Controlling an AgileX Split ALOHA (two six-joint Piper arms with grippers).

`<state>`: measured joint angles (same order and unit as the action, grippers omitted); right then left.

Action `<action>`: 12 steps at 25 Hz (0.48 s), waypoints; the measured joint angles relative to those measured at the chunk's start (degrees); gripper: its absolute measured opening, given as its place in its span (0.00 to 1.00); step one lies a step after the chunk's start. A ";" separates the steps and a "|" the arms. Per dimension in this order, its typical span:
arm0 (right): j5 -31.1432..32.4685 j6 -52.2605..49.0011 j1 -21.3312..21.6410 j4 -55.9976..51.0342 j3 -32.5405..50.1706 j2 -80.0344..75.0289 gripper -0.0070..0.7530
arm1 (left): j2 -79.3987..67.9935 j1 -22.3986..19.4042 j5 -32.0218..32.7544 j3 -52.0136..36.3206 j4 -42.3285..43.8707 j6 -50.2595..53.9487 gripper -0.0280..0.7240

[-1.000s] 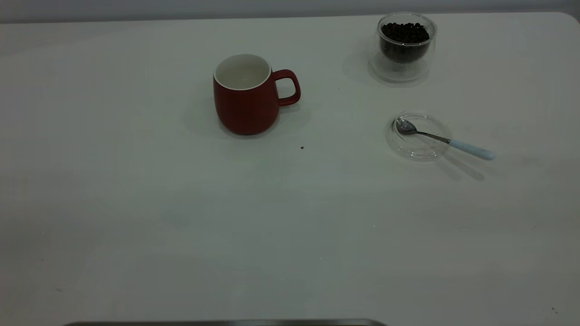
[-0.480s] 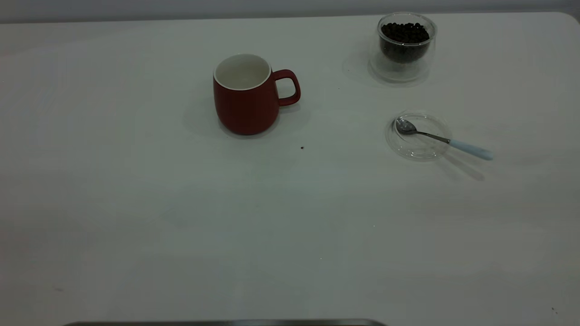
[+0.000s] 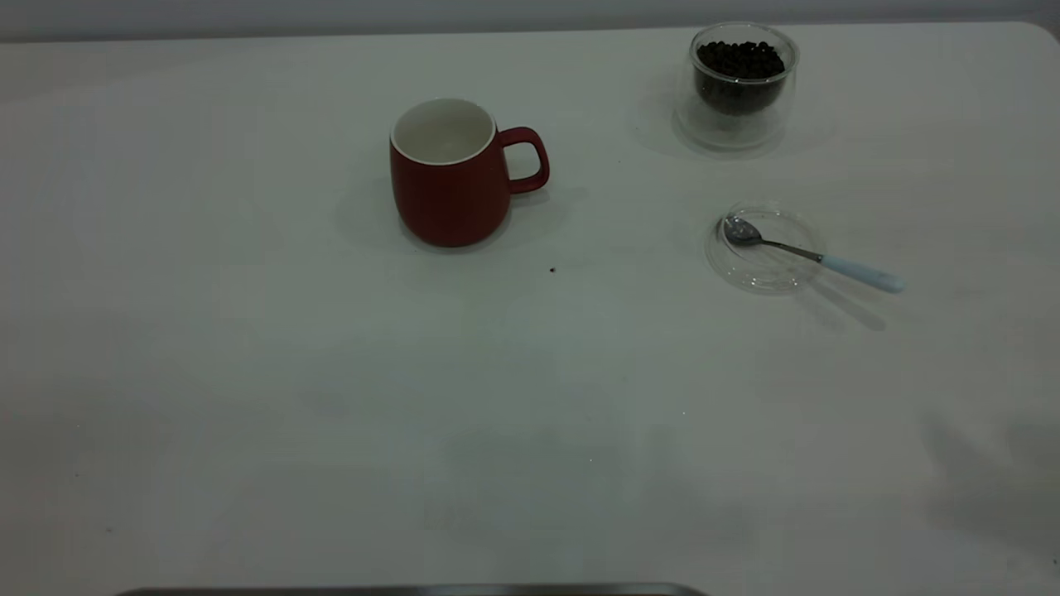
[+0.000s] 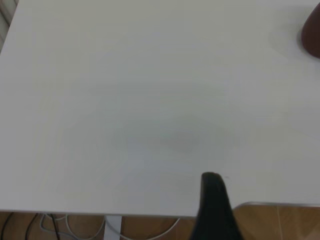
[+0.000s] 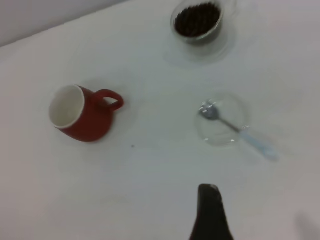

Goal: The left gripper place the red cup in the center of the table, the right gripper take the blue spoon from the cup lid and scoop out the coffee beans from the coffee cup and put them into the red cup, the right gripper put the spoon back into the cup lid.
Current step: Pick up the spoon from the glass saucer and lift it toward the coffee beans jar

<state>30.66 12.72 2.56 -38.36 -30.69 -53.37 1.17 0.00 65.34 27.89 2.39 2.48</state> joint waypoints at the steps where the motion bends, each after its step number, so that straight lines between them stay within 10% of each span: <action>1: -2.12 2.65 0.00 -4.47 -0.06 -4.84 0.79 | 0.00 0.00 0.00 0.00 0.00 0.00 0.82; 12: -3.75 50.60 0.11 -60.23 -0.72 -44.55 0.79 | 0.00 0.00 0.00 0.00 0.00 0.00 0.82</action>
<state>26.91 63.32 2.66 -98.59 -31.40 -97.92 1.17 0.00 65.34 27.89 2.39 2.48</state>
